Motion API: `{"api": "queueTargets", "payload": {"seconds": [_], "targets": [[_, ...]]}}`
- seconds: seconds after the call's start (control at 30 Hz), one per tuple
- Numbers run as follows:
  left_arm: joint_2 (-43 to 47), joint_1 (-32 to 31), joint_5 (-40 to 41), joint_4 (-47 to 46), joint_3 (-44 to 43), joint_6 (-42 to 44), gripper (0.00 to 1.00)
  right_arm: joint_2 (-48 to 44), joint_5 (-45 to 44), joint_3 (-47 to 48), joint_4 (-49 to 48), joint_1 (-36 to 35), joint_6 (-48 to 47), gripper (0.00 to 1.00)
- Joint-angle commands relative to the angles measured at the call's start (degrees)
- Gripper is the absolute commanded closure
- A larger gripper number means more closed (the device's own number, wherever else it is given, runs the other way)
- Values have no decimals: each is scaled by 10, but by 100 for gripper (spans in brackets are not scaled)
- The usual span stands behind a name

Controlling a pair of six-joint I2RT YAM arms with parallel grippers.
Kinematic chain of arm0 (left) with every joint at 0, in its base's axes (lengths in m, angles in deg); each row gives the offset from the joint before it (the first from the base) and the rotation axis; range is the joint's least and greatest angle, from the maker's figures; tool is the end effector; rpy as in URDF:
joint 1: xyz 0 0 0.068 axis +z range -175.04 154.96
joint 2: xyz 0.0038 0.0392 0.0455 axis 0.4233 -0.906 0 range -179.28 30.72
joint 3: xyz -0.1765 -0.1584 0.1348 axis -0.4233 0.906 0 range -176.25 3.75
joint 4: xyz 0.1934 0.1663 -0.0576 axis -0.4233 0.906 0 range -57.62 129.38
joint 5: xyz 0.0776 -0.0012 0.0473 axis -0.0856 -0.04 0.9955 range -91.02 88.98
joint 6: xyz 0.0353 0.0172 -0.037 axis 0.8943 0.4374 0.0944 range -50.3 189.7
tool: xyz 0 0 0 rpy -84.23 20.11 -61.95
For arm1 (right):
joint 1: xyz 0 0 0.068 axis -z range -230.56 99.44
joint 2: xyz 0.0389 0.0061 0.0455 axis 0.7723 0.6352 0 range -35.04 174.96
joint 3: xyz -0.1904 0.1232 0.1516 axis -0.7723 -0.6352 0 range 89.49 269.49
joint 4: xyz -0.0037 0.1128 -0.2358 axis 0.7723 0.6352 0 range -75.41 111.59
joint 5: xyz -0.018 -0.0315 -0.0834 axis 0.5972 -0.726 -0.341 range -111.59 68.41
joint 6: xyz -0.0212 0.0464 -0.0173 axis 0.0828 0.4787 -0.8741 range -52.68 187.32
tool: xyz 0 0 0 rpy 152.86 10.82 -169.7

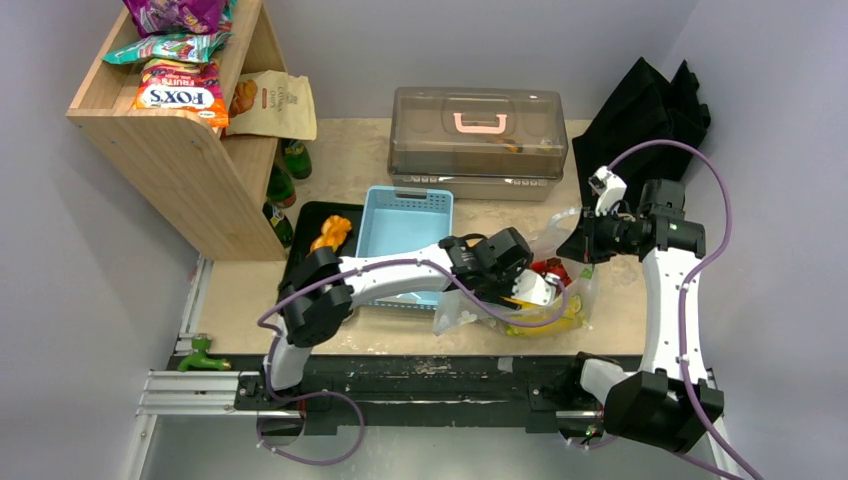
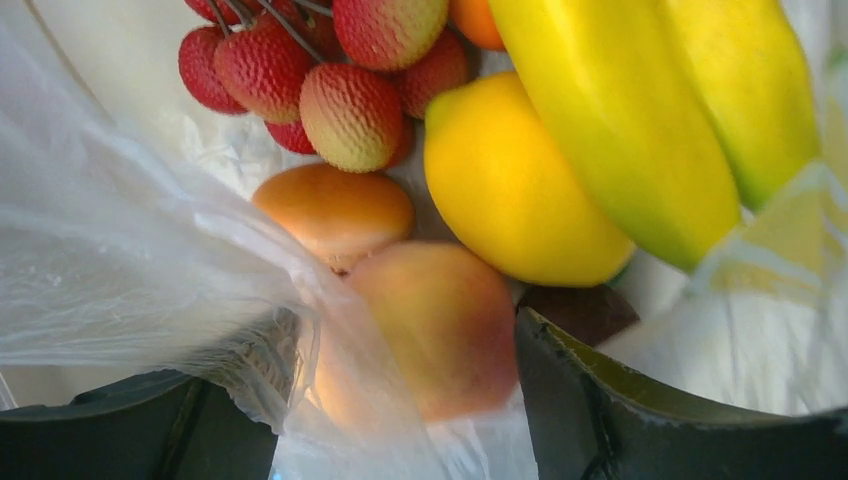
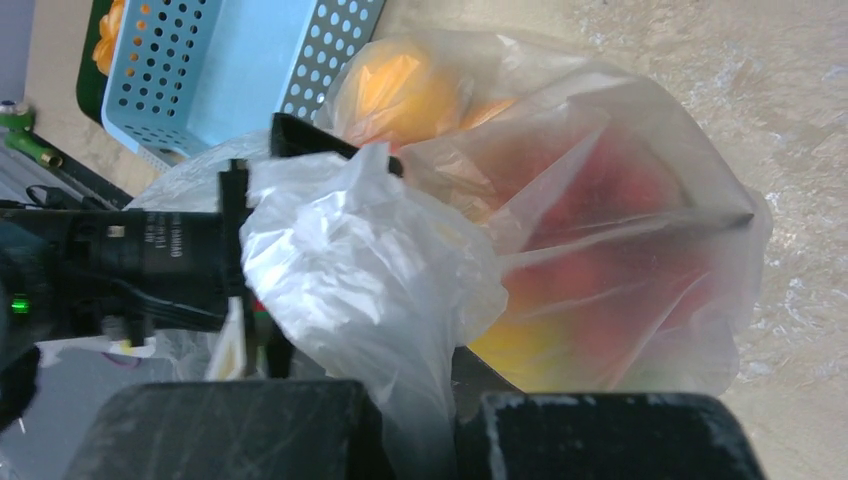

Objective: Untie the knot of the grocery bags and take out the mixed food

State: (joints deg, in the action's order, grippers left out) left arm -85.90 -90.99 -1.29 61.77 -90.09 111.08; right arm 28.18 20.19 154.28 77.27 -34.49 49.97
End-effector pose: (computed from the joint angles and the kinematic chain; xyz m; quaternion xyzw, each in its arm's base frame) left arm 0.1851 -0.4152 0.2235 0.7625 0.5599 -0.0712 0.3163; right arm 0.1920 -0.0306 0.3279 -0.0991 0.9037 0.2637 0.3225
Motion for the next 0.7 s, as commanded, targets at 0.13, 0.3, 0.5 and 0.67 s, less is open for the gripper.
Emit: {"api": "queueTargets", "payload": {"seconds": [0.13, 0.3, 0.5, 0.67], "targets": [[219, 22, -81, -116, 92, -75, 23, -32, 18, -4, -74, 0, 49, 100], [264, 23, -107, -152, 117, -72, 26, -39, 23, -12, -88, 0, 60, 100], [240, 16, -186, -105, 81, -51, 52, -52, 34, -15, -104, 0, 75, 100], [155, 6, -235, 0, -4, -9, 78, -62, 51, -13, -114, 0, 91, 100]]}}
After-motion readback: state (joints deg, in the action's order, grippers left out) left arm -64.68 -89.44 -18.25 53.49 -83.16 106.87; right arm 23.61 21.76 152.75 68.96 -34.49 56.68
